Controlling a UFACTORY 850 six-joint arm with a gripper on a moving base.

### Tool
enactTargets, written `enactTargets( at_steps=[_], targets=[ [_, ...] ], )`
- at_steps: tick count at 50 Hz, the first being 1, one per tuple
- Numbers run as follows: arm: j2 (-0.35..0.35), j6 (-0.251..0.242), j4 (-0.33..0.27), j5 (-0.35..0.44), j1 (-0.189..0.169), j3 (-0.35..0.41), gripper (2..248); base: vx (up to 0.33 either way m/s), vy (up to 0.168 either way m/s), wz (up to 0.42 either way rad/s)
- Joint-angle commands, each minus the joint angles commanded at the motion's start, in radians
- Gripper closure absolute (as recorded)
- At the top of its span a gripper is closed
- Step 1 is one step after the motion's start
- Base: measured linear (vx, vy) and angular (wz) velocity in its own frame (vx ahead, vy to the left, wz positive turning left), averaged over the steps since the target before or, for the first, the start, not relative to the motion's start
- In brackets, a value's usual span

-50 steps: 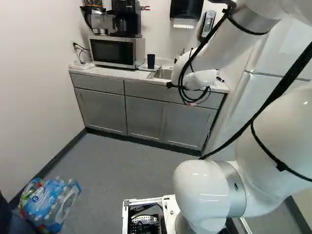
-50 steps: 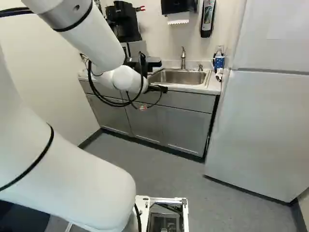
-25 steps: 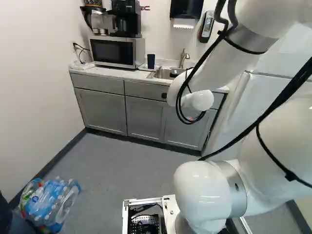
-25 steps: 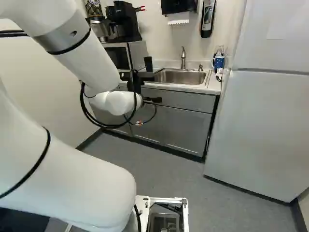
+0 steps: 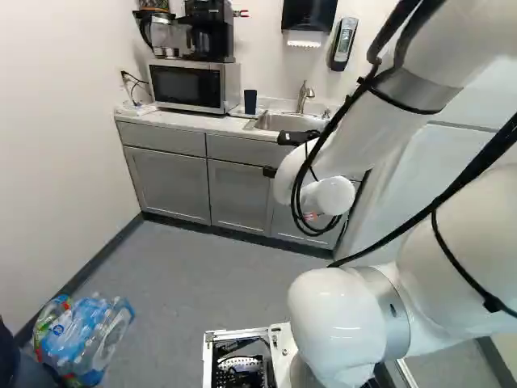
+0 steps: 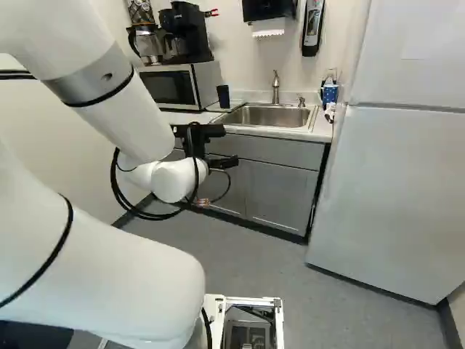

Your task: Rinse the cup and place it in the tray

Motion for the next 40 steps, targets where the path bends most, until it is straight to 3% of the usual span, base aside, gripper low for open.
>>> enactTargets(
  at_steps=[40],
  targets=[
    [0.017, 0.005, -0.010, 0.114, 0.026, 0.093, 3, 0.000, 0.000, 0.000]
  ],
)
